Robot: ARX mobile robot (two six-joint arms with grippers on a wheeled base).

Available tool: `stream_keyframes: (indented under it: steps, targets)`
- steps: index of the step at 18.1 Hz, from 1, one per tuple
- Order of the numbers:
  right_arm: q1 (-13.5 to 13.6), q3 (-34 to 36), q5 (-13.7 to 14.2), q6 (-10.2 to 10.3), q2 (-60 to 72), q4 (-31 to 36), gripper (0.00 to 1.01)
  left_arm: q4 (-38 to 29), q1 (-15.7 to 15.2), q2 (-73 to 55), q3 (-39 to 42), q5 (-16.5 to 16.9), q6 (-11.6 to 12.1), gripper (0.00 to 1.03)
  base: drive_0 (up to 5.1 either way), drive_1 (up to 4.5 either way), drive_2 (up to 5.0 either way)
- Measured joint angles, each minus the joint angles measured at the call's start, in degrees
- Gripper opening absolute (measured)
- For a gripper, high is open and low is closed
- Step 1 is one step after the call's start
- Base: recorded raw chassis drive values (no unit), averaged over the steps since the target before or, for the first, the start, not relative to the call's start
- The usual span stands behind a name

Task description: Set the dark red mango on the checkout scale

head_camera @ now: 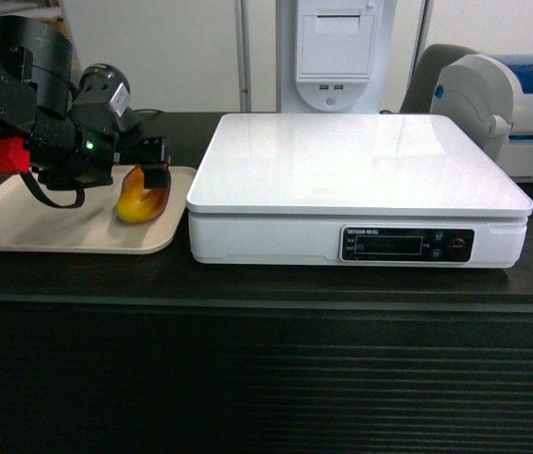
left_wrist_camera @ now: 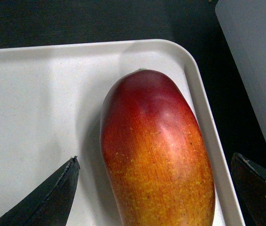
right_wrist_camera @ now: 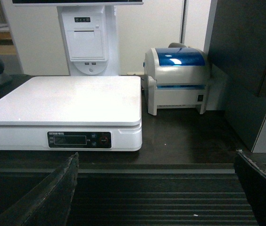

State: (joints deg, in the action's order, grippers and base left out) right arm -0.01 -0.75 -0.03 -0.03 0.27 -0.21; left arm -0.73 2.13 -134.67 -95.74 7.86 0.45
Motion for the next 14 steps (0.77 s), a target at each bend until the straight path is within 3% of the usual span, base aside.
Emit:
stream_keyframes:
  steps: [10,11,14]
  targets:
    - [0.0,0.0,0.0,0.0,0.0,0.0,0.98,7.5,0.39,-5.03,-5.86,0.31,0.22,0.98,0.0,0.0,0.0]
    - [0.0,0.0,0.0,0.0,0.0,0.0,0.98,7.45,0.7,-5.03,-5.86,0.26,0.66,0.95,0.0,0.0,0.0]
    - [0.0,0.0,0.0,0.0,0.0,0.0,0.98,6.99,0.83,-5.03,-5.81,0.11,1.36,0.66,0.0,0.0,0.0]
